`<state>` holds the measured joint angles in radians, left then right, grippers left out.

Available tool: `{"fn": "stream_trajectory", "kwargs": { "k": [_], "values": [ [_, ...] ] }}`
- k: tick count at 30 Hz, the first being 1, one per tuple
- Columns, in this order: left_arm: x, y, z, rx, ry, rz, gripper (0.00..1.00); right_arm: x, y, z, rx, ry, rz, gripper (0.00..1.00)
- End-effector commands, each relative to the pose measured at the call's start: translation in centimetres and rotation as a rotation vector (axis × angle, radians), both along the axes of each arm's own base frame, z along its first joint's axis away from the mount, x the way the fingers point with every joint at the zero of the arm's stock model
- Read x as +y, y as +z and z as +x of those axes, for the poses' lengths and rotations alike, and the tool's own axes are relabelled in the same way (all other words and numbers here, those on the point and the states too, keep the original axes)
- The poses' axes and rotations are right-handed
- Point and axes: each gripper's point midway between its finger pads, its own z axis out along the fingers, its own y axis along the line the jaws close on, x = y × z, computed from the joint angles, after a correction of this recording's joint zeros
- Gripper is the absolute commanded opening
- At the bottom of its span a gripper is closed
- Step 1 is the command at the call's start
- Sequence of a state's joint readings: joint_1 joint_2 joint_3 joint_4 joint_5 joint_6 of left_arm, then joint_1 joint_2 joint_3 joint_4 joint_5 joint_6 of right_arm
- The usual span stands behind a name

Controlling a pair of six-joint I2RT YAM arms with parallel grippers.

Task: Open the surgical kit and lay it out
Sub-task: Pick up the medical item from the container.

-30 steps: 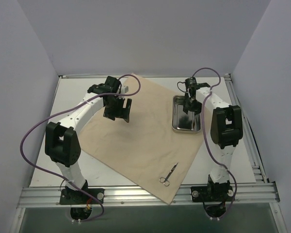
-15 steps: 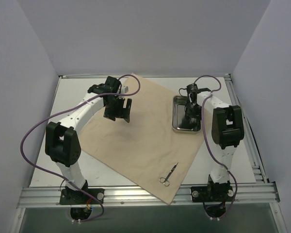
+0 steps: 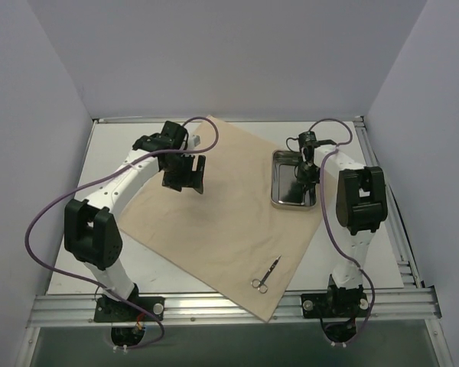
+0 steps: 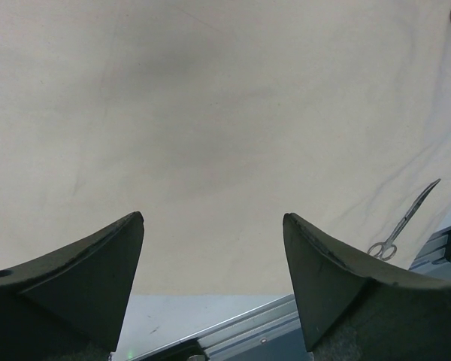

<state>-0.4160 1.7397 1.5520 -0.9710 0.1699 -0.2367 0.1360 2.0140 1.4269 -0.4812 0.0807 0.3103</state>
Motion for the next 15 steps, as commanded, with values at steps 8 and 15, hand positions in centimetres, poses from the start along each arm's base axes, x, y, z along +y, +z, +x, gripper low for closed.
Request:
{"fn": "stream_trajectory", "kwargs": {
  "k": [8, 15],
  "values": [
    [-1.7, 5.3, -1.3, -0.110, 0.026, -0.155, 0.80, 2.6, 5.9, 1.4, -0.125, 0.161, 0.049, 0.00],
    [-5.6, 10.0, -3.7, -0.161, -0.065, -0.473, 0.72, 7.6, 10.9, 0.3, -0.243, 0.373, 0.237, 0.00]
  ]
}}
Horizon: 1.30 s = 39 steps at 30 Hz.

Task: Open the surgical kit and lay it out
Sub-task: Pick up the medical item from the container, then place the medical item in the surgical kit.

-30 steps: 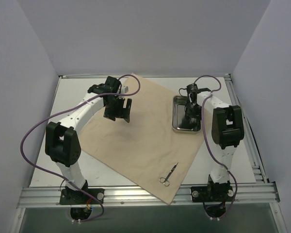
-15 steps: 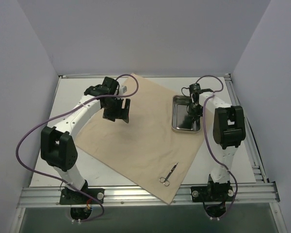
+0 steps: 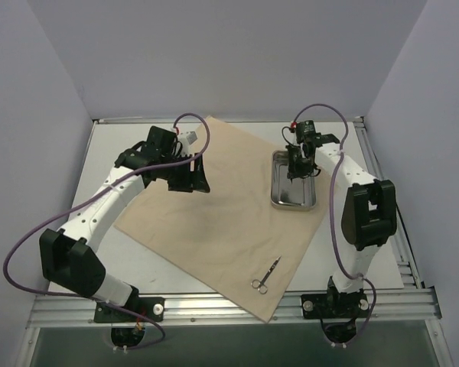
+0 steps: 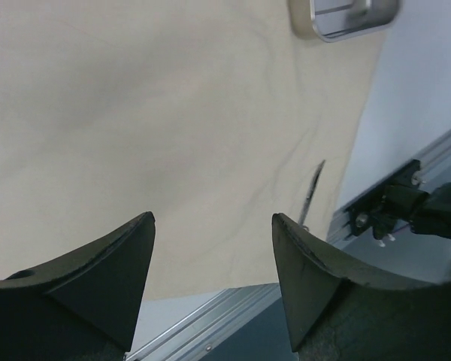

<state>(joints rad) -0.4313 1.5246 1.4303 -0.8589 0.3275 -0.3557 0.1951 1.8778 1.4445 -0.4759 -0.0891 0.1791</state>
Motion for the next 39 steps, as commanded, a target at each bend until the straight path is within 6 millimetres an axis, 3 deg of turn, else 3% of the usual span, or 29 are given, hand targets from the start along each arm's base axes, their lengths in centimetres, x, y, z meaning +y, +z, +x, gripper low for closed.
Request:
{"fn": "stream_trajectory", "kwargs": {
  "k": [1, 3, 7, 9, 11, 15, 18, 24, 30, 39],
  "values": [
    [-3.2, 4.6, -1.3, -0.074, -0.075, -0.251, 0.72, 3.3, 6.2, -0.8, -0.135, 0.162, 0.131, 0.00],
    [-4.1, 6.3, -2.1, -0.115, -0.113, -0.322, 0.72, 4.7, 7.5, -1.5, -0.158, 0.235, 0.178, 0.00],
    [-4.5, 6.8, -3.2, -0.119, -0.135, -0.358, 0.72, 8.6, 10.8, -3.7, -0.216, 0.409, 0.310, 0.00],
    [-4.6, 7.5, -3.4, -0.131, -0.152, -0.374, 0.72, 11.7, 11.8, -5.7, -0.214, 0.529, 0.382, 0.00],
    [-4.8, 8.1, -3.8, -0.140, -0.173, -0.395, 0.72, 15.4, 13.3, -9.0, -0.205, 0.693, 0.481, 0.00],
    [-4.8, 9.3, -5.0, -0.162, -0.212, -0.436, 0.72, 18.5, 13.8, -14.2, -0.142, 0.887, 0.561, 0.00],
    [-4.8, 9.6, -6.0, -0.163, -0.232, -0.473, 0.72, 19.7, 14.6, -17.5, -0.122, 0.988, 0.646, 0.00],
    [-3.8, 8.3, -7.4, -0.122, -0.237, -0.435, 0.71, 20.8, 16.0, -21.5, -0.073, 1.096, 0.717, 0.00],
    [-4.2, 7.1, -8.0, -0.060, -0.258, -0.455, 0.67, 21.3, 16.2, -22.6, -0.052, 1.129, 0.701, 0.00],
    [-5.1, 6.2, -8.3, 0.011, -0.271, -0.506, 0.60, 21.4, 16.3, -22.6, -0.056, 1.134, 0.672, 0.00]
  ]
}}
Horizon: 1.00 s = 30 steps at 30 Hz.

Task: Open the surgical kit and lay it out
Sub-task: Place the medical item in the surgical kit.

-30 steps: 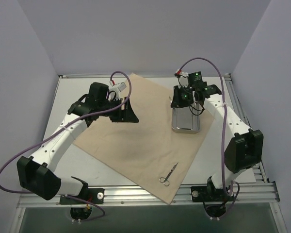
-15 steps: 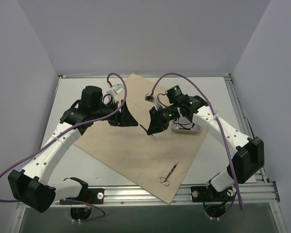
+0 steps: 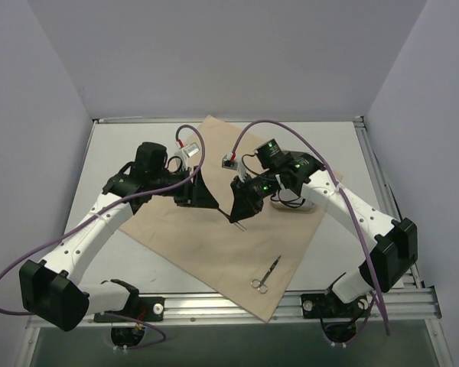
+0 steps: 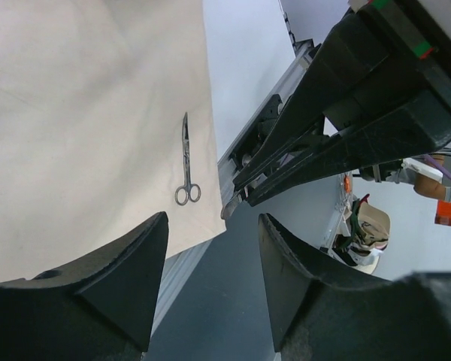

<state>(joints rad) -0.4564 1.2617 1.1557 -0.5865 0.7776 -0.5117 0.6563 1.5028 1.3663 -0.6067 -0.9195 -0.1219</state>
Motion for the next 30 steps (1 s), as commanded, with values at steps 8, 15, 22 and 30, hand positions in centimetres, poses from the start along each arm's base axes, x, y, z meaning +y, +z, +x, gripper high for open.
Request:
{"fn": "stream_trajectory", "kwargs": {
  "k": [8, 15, 22, 30],
  "values": [
    [-1.9, 0.6, -1.0, 0.041, -0.089, -0.106, 0.54, 0.5, 1.6, -0.9, -0.035, 0.039, 0.019, 0.00],
    [-2.3, 0.4, -2.1, 0.097, -0.136, -0.140, 0.51, 0.8, 1.6, -0.9, -0.058, 0.032, 0.006, 0.00],
    [-2.2, 0.2, -3.2, 0.146, -0.162, -0.154, 0.43, 0.9, 1.2, -1.3, -0.071, 0.046, -0.014, 0.00],
    [-1.7, -0.4, -3.9, 0.152, -0.150, -0.136, 0.02, 0.6, 1.1, -1.0, -0.108, 0.015, -0.045, 0.00]
  ]
}}
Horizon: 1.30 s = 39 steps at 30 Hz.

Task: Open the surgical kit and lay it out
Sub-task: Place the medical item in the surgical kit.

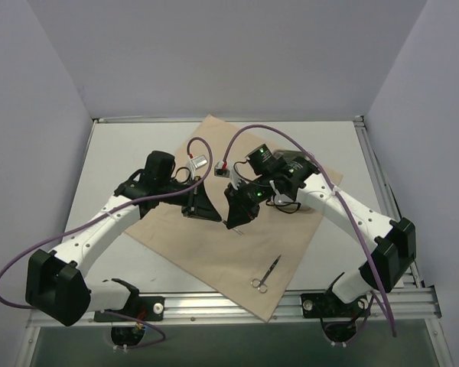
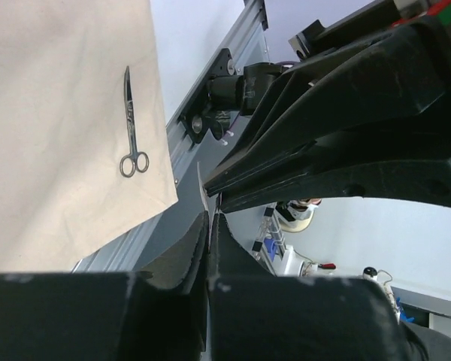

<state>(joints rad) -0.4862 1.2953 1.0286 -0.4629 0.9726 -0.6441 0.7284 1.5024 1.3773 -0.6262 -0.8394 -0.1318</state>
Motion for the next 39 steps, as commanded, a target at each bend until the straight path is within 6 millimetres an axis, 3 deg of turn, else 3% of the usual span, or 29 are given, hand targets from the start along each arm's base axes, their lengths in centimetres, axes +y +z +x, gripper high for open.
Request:
{"fn": "stream_trajectory", "kwargs": {
  "k": [1, 3, 5, 6, 9, 10, 11, 15, 18, 21, 27, 31, 35, 39],
  "values": [
    [0.1, 1.4, -0.5, -0.067, -0.017, -0.033, 0.02, -0.1, 1.8, 0.5, -0.071, -0.028, 0.009, 0.00],
    [0.2, 1.2, 0.2, -0.100, 0.016, -0.003, 0.02, -0.2, 1.7, 1.1, -0.077, -0.071, -0.010, 0.05],
    [0.5, 1.5, 1.2, -0.184, 0.052, 0.035, 0.02, -0.2, 1.7, 1.6, -0.077, -0.105, -0.016, 0.24],
    [1.0, 1.0, 2.4, -0.241, 0.102, 0.088, 0.02, -0.5, 1.5, 2.3, -0.067, -0.173, -0.041, 0.40],
    [2.8, 1.3, 5.5, -0.410, 0.261, 0.196, 0.02, -1.7, 1.4, 4.6, -0.007, -0.342, -0.066, 0.51],
    [3.6, 1.5, 7.3, -0.480, 0.341, 0.236, 0.02, -2.2, 1.2, 5.1, 0.038, -0.411, -0.084, 0.51],
    [4.0, 1.7, 7.9, -0.512, 0.378, 0.250, 0.02, -3.3, 1.5, 6.8, 0.043, -0.499, -0.094, 0.52],
    [5.0, 3.8, 10.0, -0.670, 0.516, 0.207, 0.02, -4.4, 3.3, 10.6, 0.206, -0.797, -0.060, 0.52],
    [5.0, 7.1, 11.2, -0.839, 0.590, 0.147, 0.02, -3.4, 5.1, 12.6, 0.342, -0.956, 0.000, 0.52],
    [4.3, 8.5, 11.1, -0.956, 0.565, 0.142, 0.02, -2.2, 5.3, 13.5, 0.458, -1.013, 0.004, 0.52],
    [3.8, 11.2, 11.2, -1.062, 0.567, 0.127, 0.02, 1.0, 8.6, 15.2, 0.718, -1.102, 0.214, 0.52],
    [3.7, 12.3, 11.2, -1.109, 0.568, 0.135, 0.02, 0.8, 9.6, 15.9, 0.773, -1.194, 0.259, 0.52],
    [3.7, 13.0, 11.3, -1.145, 0.580, 0.146, 0.02, 0.9, 8.2, 15.1, 0.819, -1.233, 0.187, 0.52],
    [3.4, 13.2, 11.3, -1.151, 0.569, 0.138, 0.02, 2.2, 8.0, 14.9, 0.862, -1.228, 0.230, 0.52]
  ]
}}
